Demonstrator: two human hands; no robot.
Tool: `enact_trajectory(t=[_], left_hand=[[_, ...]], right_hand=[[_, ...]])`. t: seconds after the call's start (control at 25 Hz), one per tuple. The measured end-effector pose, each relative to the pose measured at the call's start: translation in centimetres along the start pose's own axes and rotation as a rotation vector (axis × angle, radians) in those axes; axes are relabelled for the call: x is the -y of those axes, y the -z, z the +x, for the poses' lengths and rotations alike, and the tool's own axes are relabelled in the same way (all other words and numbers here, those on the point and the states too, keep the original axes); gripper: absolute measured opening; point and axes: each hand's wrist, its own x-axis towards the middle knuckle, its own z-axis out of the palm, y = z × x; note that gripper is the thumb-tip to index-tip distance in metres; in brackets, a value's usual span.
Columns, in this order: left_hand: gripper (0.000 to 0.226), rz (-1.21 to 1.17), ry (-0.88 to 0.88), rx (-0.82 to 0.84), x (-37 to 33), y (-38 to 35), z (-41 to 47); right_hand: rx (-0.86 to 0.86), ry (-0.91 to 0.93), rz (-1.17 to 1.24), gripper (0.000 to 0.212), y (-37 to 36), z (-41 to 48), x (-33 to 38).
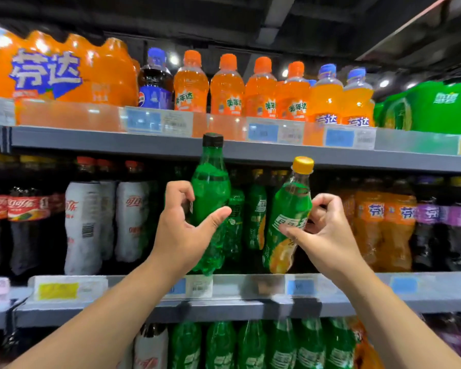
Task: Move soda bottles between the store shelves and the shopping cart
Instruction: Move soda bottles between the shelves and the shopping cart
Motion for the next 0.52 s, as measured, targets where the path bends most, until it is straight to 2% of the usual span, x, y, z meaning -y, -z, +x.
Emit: enact_trajectory(t=[0.24,0.52], left_hand=[[0.047,0.06,-0.008,0.035,0.5,-1.4,-0.8],[0.049,0.178,0.071,0.091,2.6,-3.9,-2.1]], right_hand=[[0.063,-0.125,0.013,0.058,1.1,1.2,-3.4],[0.056,-0.151,-0.023,0.056,1.5,3.9,-5.8]])
